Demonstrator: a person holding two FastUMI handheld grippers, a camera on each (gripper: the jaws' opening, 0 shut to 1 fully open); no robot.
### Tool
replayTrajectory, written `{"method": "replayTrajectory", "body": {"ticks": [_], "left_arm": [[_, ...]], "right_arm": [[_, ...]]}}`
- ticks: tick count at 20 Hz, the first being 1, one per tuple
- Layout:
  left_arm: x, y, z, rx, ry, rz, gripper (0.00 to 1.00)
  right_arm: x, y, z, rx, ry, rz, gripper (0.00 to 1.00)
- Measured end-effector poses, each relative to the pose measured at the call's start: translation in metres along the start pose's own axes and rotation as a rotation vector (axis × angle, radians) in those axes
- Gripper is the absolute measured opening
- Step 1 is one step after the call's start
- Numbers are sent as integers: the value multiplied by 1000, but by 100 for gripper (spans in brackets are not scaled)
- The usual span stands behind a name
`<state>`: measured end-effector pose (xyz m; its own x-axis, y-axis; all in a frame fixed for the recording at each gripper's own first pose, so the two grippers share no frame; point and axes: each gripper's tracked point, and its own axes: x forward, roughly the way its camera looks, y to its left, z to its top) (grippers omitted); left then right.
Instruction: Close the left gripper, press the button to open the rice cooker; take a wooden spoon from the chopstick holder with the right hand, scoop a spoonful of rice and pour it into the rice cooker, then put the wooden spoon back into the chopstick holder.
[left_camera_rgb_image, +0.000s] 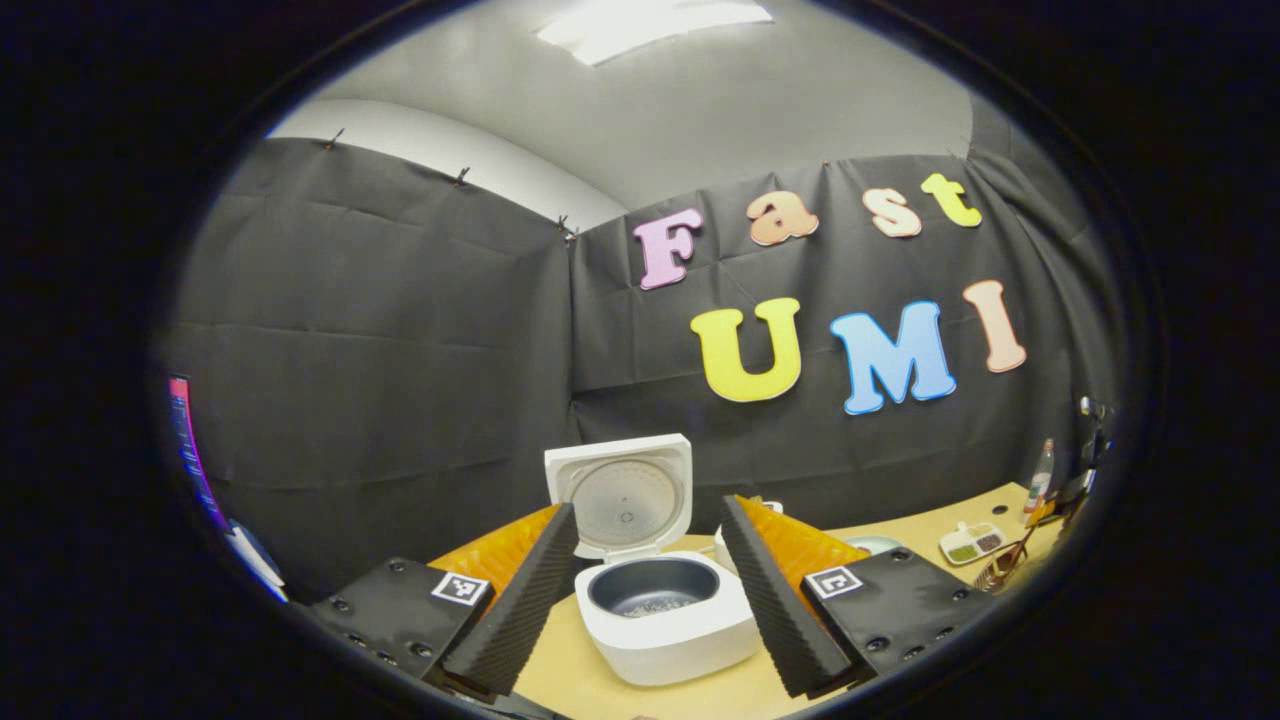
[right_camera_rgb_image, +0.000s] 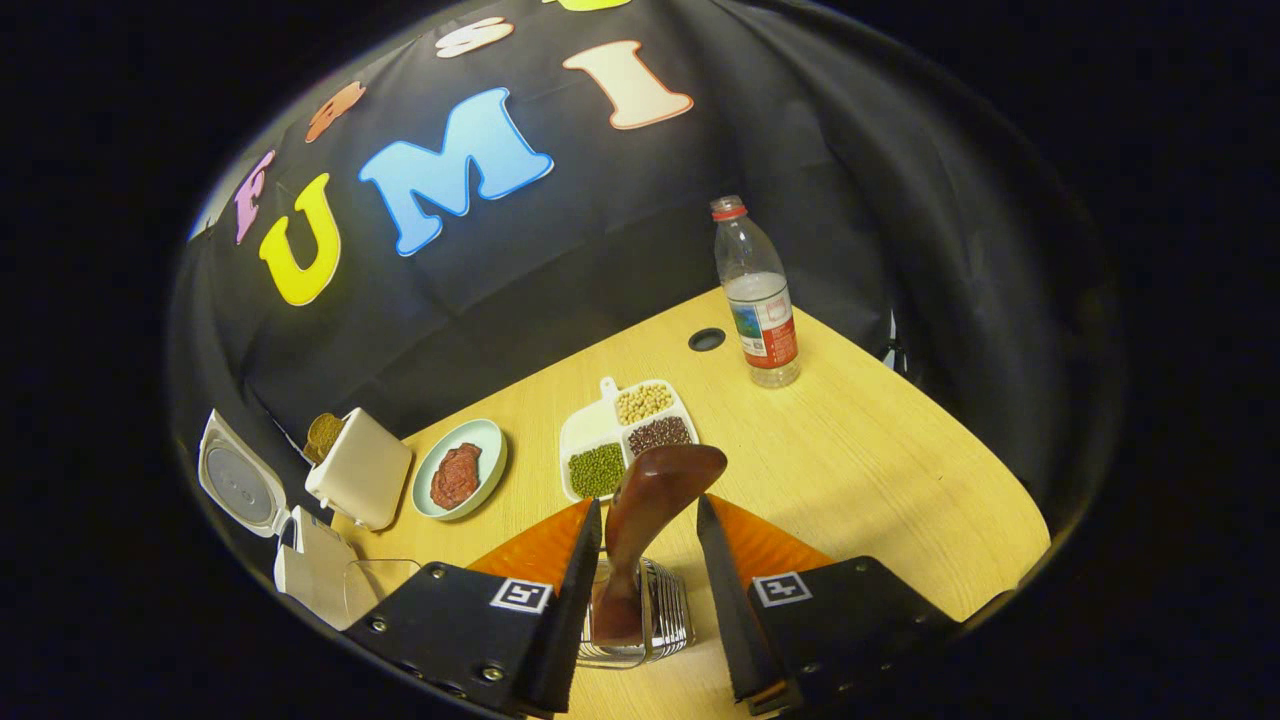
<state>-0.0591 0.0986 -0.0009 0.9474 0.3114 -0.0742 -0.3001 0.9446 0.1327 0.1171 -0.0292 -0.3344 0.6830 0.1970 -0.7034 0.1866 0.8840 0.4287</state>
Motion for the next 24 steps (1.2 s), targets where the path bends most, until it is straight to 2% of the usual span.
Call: {"method": "replayTrajectory", "body": {"ticks": [3, 4, 6, 8, 9, 13, 17, 24], "left_arm": [[1, 4, -4, -13, 14, 4, 100], [2, 5, -6, -17, 18, 7, 100], [1, 9, -6, -18, 13, 6, 99], [2, 15, -7, -15, 9, 5, 99], [2, 16, -7, -17, 7, 2, 99], [10, 22, -12, -42, 9, -10, 99], [17, 27, -20, -73, 11, -28, 99], [29, 44, -35, -95, 15, -53, 99]], "right_arm": [[4, 7, -8, -22, 29, 33, 59], [-1, 2, -6, -36, 22, 14, 59], [7, 1, -1, -19, -12, -6, 18], [2, 12, 1, -17, -16, 18, 19], [-2, 15, 0, -38, -22, 23, 11], [-25, 38, 19, -164, -81, 52, 11], [-53, 64, 47, -212, -162, 63, 11], [-82, 122, 57, -172, -216, 145, 11]]}}
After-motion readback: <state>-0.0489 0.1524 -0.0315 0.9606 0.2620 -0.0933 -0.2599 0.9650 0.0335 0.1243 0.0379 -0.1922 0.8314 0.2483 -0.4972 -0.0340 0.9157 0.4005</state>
